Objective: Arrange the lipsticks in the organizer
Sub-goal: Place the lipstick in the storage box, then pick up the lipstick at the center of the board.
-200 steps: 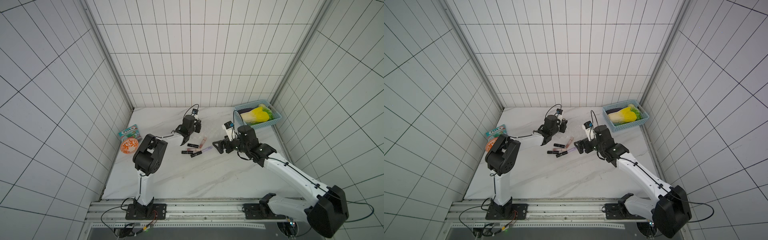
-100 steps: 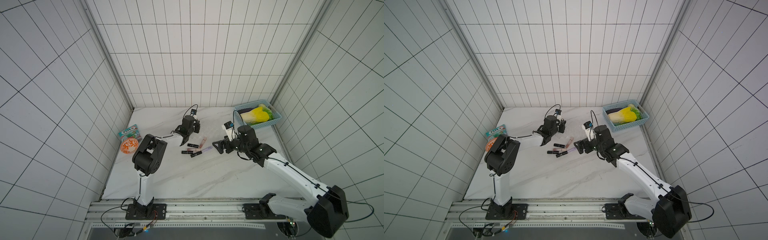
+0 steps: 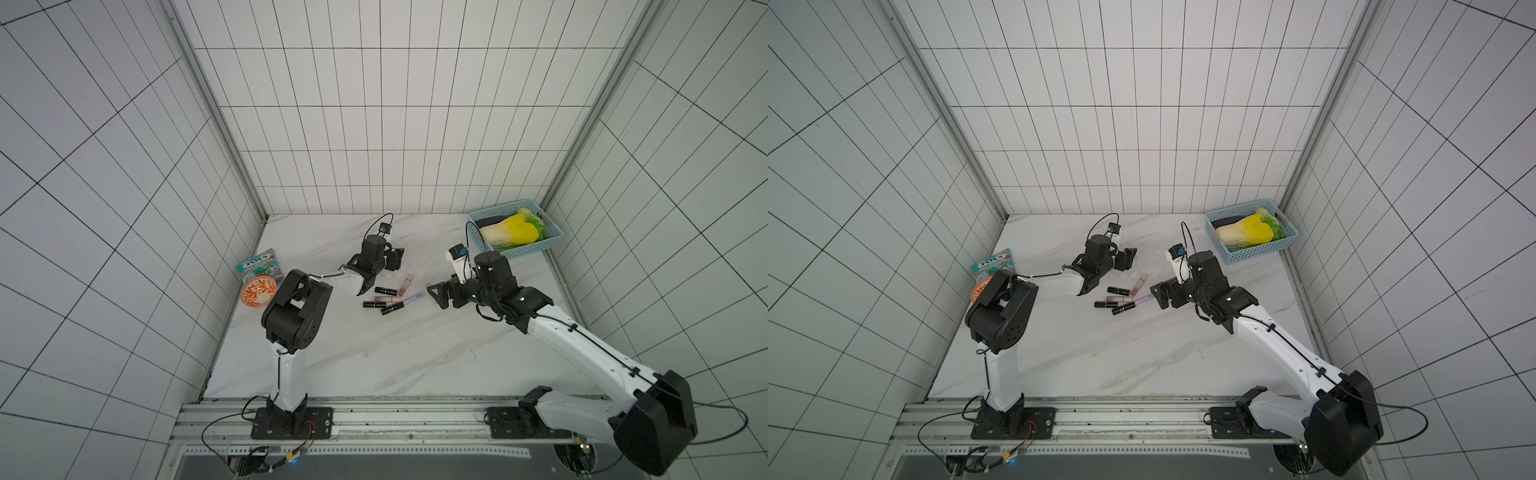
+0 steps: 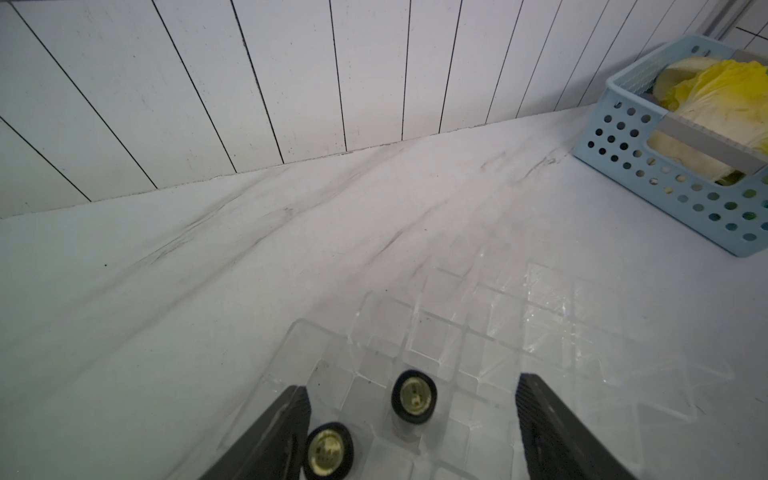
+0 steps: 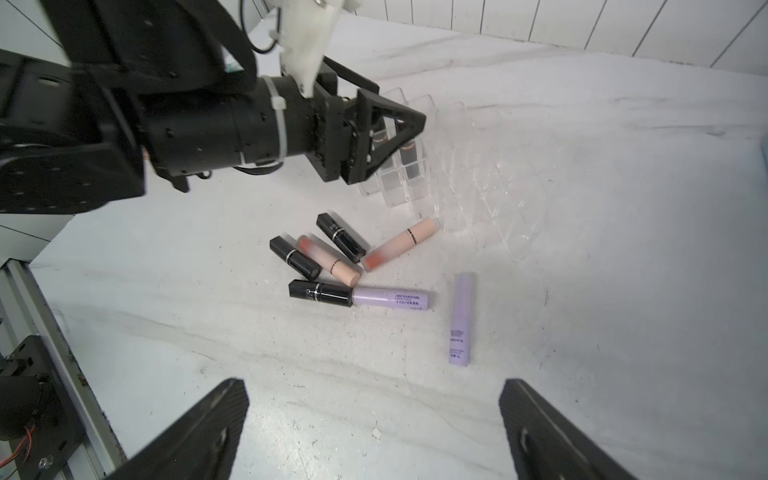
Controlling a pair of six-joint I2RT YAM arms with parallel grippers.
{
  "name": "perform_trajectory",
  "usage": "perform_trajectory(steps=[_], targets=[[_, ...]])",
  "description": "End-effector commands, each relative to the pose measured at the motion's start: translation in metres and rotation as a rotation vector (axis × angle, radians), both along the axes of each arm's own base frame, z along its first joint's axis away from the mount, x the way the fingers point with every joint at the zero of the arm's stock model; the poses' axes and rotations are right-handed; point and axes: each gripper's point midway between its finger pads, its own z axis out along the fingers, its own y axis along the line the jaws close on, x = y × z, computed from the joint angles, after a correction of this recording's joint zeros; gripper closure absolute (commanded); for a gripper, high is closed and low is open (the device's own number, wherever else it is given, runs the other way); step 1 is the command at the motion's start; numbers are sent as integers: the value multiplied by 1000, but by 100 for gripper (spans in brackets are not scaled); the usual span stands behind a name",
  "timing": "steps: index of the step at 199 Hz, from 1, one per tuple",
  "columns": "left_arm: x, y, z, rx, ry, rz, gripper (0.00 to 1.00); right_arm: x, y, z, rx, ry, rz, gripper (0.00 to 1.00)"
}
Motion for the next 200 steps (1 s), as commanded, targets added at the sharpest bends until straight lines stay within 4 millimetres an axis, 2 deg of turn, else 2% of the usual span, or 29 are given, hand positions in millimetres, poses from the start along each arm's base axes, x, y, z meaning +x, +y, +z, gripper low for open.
perform_trajectory(steps=[1,11,27,52,68,88,139,185,200], targets=[[-19,-12,88,-122,-145,-47,23,11,-26,-23,-174,66,-105,12],[-32,-13,105,-165,-142,-67,23,14,-31,-40,-230,101,-121,15],[-55,-11,119,-234,-108,-101,23,18,-32,-66,-313,174,-123,21],[-82,6,120,-294,-55,-74,24,26,-27,-98,-412,266,-90,29],[-99,18,116,-331,-10,-47,25,32,-20,-107,-421,281,-76,31],[-118,28,111,-368,15,-38,25,40,-16,-115,-436,289,-74,40],[-140,43,115,-460,61,-59,27,48,-7,-142,-477,341,-47,42],[-145,56,125,-549,86,-84,27,53,-1,-171,-505,397,-30,43],[-146,58,129,-573,92,-98,27,55,4,-175,-500,411,-22,48]])
